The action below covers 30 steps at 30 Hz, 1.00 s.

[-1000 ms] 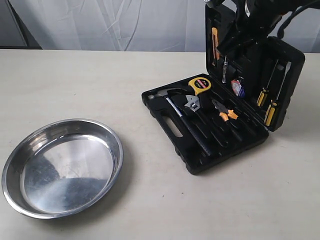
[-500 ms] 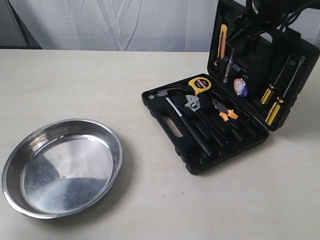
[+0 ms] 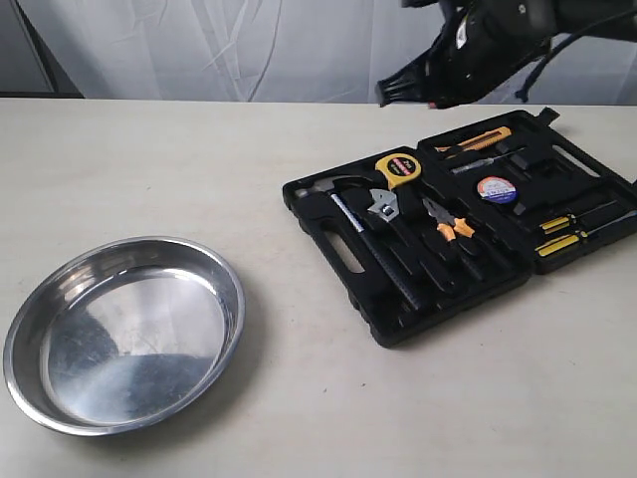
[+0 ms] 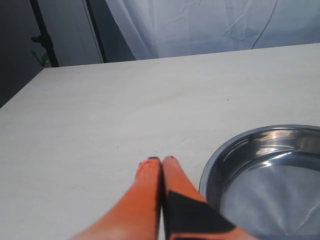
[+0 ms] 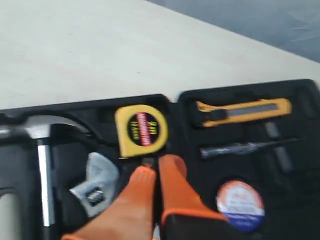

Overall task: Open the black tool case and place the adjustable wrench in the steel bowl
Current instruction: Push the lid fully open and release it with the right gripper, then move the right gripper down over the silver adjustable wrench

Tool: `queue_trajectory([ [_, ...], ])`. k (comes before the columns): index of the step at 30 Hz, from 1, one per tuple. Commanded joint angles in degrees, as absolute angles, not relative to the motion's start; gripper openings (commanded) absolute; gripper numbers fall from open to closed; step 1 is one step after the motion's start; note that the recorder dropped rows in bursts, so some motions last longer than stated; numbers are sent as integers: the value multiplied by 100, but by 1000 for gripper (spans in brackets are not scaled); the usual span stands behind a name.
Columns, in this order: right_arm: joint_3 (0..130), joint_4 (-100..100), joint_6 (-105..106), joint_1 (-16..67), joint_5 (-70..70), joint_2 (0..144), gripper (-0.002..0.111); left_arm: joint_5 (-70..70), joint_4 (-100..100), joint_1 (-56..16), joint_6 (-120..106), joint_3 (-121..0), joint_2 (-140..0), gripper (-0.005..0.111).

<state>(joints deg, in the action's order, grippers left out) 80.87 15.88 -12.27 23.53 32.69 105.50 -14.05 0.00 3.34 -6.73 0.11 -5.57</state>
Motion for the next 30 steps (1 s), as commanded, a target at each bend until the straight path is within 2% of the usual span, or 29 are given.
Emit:
queue_trajectory([
  [1, 8095, -973, 1705, 2342, 2874, 11177, 1, -1331, -39, 345, -641, 0, -535, 0],
  [4, 8095, -1928, 3132, 2330, 3800, 11430, -1, -1331, -39, 345, -641, 0, -535, 0],
  [9, 8095, -2057, 2920, 2330, 5825, 11298, -1, -1331, -39, 345, -641, 0, -535, 0],
  [13, 8026, -1138, 1908, 2330, 6438, 11026, -1, -1331, -39, 345, -641, 0, -535, 0],
  [17, 7967, 1054, 154, 2330, 6553, 10908, -1, -1331, -39, 345, -641, 0, -535, 0],
  [20, 7967, 3044, -1409, 2264, 5734, 10946, -1, -1331, -39, 345, -641, 0, -535, 0],
  [23, 7967, 3294, -2386, 2151, 3722, 10956, -1, -1331, -39, 345, -641, 0, -535, 0],
  [25, 7967, 2439, -1801, 2135, 2634, 10959, -1, -1331, -39, 345, -641, 0, -535, 0],
  [27, 7967, 1113, -206, 2215, 2251, 10959, -1, -1331, -39, 345, -641, 0, -535, 0],
  [30, 7967, -526, 2213, 2314, 2832, 10959, -1, -1331, -39, 345, -641, 0, -535, 0],
])
